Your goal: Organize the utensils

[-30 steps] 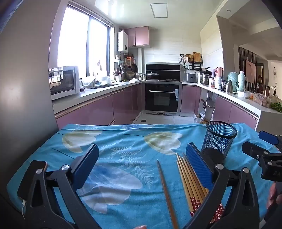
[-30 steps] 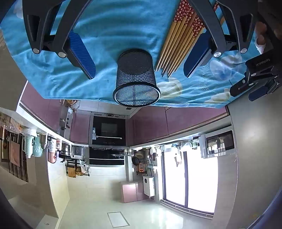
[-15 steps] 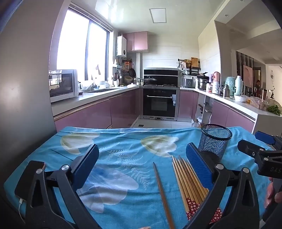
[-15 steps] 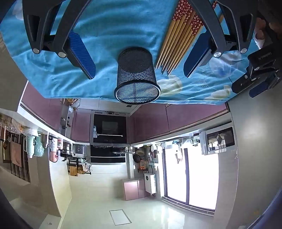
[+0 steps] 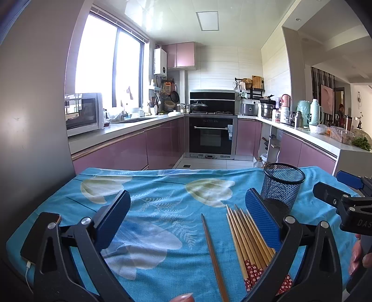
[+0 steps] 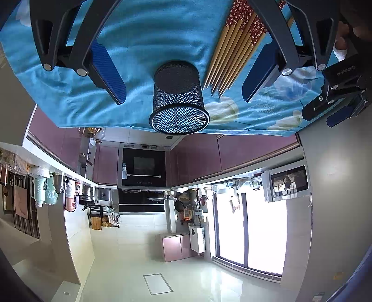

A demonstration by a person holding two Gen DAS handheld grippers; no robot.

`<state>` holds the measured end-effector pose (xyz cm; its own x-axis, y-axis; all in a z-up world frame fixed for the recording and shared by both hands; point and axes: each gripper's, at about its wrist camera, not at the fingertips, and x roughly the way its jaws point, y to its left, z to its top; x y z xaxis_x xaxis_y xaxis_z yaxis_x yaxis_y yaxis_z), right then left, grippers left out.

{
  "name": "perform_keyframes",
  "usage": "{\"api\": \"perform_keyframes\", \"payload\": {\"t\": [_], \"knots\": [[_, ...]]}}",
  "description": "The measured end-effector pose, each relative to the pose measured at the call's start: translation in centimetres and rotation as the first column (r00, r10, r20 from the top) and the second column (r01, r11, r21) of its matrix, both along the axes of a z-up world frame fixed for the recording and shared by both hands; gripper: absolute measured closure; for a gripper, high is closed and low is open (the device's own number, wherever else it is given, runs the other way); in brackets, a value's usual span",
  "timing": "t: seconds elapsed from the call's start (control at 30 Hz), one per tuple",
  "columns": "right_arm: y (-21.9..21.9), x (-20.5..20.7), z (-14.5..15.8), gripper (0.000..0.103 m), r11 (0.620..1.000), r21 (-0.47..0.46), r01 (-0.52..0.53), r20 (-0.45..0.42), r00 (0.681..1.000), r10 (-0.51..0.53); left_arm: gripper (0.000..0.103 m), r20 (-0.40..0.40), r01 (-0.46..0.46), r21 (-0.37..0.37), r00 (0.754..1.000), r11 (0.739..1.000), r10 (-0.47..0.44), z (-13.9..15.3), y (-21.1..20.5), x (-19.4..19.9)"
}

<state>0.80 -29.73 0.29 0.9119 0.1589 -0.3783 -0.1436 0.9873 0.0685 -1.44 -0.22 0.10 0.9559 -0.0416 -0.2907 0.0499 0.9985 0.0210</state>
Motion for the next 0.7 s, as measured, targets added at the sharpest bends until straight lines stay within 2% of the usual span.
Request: {"api": "perform_keyframes", "payload": {"t": [0.7], "knots": [[-0.04,-0.12,0.35,0.007,1.0,0.007,-0.004,0.004,1.0,0.004,0.006,0.0,-0.001,0.002,1.0,1.0,0.001,0.03,-0.2,-0.03]]}}
